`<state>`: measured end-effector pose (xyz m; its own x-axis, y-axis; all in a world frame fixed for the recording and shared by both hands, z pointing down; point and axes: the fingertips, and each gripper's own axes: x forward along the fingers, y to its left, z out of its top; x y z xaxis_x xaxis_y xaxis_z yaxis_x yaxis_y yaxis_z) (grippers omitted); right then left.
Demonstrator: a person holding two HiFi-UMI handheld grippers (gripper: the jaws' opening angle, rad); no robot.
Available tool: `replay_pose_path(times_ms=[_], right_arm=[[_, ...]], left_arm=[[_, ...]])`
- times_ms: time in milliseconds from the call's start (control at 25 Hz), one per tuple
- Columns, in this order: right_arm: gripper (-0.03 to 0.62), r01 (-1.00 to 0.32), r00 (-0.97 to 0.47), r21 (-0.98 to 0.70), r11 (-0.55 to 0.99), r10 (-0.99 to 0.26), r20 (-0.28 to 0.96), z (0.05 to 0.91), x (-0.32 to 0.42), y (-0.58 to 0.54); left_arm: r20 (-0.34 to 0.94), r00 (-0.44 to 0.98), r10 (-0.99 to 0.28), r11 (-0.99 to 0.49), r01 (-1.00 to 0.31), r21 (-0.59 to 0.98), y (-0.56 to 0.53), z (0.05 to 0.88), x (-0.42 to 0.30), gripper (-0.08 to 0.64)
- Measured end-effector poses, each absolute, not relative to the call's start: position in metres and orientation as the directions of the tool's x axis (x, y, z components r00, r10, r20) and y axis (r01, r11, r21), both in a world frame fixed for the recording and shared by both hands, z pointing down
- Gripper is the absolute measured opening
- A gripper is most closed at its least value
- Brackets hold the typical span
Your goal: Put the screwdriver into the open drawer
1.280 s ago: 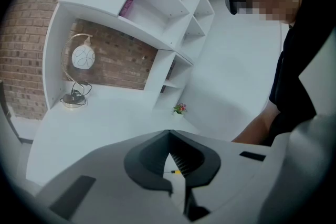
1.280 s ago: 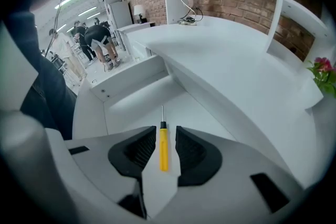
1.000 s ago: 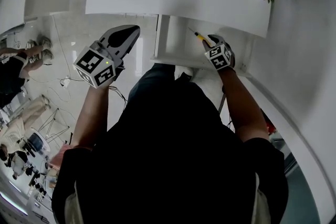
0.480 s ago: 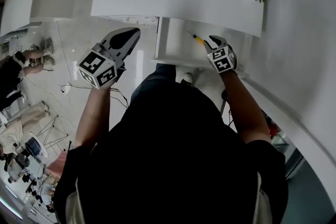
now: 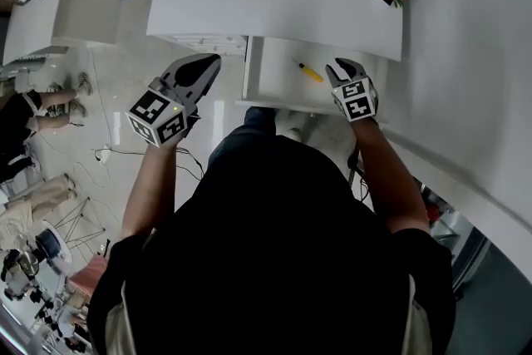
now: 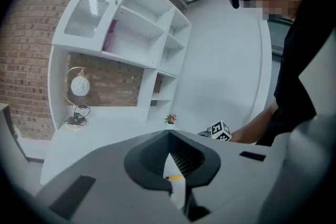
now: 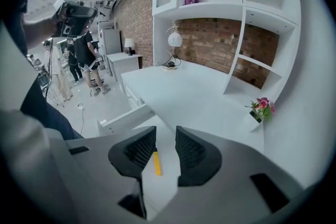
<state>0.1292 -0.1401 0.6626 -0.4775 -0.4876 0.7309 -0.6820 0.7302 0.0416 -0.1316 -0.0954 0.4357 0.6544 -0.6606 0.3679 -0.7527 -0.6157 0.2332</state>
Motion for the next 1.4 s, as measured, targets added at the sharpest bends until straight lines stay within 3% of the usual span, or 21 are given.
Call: replay_pose_path(times_ms=[1400], right_arm=[[0.123, -0.779, -0.486, 0.092, 0.620, -0.690, 0.536, 0.512, 0.193, -0.081]], left_arm=[[0.298, 0.679, -0.671, -0.671, -0.727, 0.145, -0.029, 0.371, -0.091, 0.015]])
